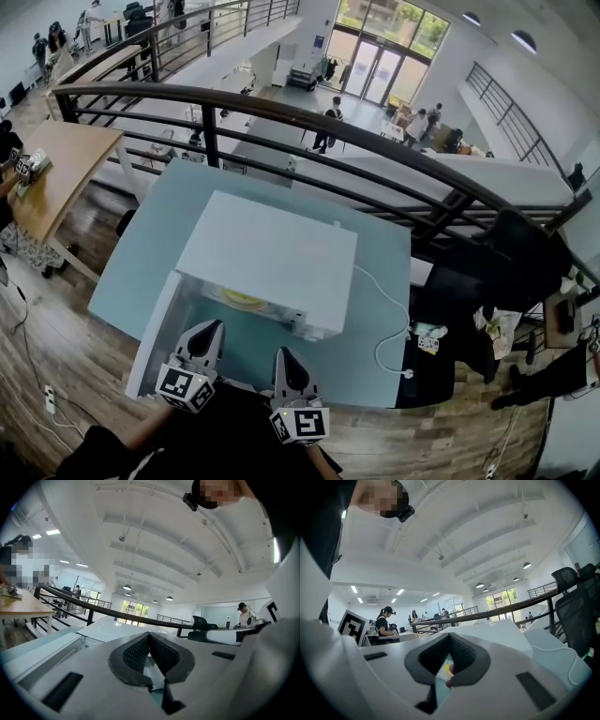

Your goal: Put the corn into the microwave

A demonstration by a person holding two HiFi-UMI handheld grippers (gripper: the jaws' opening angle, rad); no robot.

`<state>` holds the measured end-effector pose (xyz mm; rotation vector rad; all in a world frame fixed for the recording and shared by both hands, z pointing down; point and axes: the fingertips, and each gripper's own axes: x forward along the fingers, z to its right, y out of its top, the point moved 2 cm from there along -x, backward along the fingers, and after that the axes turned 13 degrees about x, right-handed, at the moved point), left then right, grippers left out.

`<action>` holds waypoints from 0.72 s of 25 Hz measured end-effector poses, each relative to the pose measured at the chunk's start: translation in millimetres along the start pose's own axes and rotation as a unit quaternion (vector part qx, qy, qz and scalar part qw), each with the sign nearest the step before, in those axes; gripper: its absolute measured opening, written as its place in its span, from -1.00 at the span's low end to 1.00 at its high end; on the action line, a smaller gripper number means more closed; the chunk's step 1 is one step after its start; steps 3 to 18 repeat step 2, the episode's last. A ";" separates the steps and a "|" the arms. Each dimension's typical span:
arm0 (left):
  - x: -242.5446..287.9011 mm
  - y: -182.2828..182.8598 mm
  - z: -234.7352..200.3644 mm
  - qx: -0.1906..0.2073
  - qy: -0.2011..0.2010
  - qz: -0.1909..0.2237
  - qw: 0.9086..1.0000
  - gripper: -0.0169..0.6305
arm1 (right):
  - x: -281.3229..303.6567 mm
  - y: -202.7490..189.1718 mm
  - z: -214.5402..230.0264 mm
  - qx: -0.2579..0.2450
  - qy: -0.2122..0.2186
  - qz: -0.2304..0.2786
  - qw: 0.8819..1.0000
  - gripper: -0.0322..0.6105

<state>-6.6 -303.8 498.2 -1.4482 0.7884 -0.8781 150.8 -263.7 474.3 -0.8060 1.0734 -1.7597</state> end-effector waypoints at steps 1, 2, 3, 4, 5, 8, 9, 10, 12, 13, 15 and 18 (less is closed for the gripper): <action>0.7 -1.5 -0.8 -0.001 0.000 0.000 1.000 -0.94 | 1.0 -0.6 0.7 0.000 -0.002 0.000 1.000 -0.87; 1.5 -3.0 -1.6 -0.002 0.001 0.001 1.000 -0.94 | 2.0 -1.3 1.4 0.000 -0.003 0.001 1.000 -0.87; 1.5 -3.0 -1.6 -0.002 0.001 0.001 1.000 -0.94 | 2.0 -1.3 1.4 0.000 -0.003 0.001 1.000 -0.87; 1.5 -3.0 -1.6 -0.002 0.001 0.001 1.000 -0.94 | 2.0 -1.3 1.4 0.000 -0.003 0.001 1.000 -0.87; 1.5 -3.0 -1.6 -0.002 0.001 0.001 1.000 -0.94 | 2.0 -1.3 1.4 0.000 -0.003 0.001 1.000 -0.87; 1.5 -3.0 -1.6 -0.002 0.001 0.001 1.000 -0.94 | 2.0 -1.3 1.4 0.000 -0.003 0.001 1.000 -0.87; 1.5 -3.0 -1.6 -0.002 0.001 0.001 1.000 -0.94 | 2.0 -1.3 1.4 0.000 -0.003 0.001 1.000 -0.87; 1.5 -3.0 -1.6 -0.002 0.001 0.001 1.000 -0.94 | 2.0 -1.3 1.4 0.000 -0.003 0.001 1.000 -0.87; 1.5 -3.0 -1.6 -0.002 0.001 0.001 1.000 -0.94 | 2.0 -1.3 1.4 0.000 -0.003 0.001 1.000 -0.87; 1.5 -3.0 -1.6 -0.002 0.001 0.001 1.000 -0.94 | 2.0 -1.3 1.4 0.000 -0.003 0.001 1.000 -0.87; 1.5 -3.0 -1.6 -0.002 0.001 0.001 1.000 -0.94 | 2.0 -1.3 1.4 0.000 -0.003 0.001 1.000 -0.87; 1.5 -3.0 -1.6 -0.002 0.001 0.001 1.000 -0.94 | 2.0 -1.3 1.4 0.000 -0.003 0.001 1.000 -0.87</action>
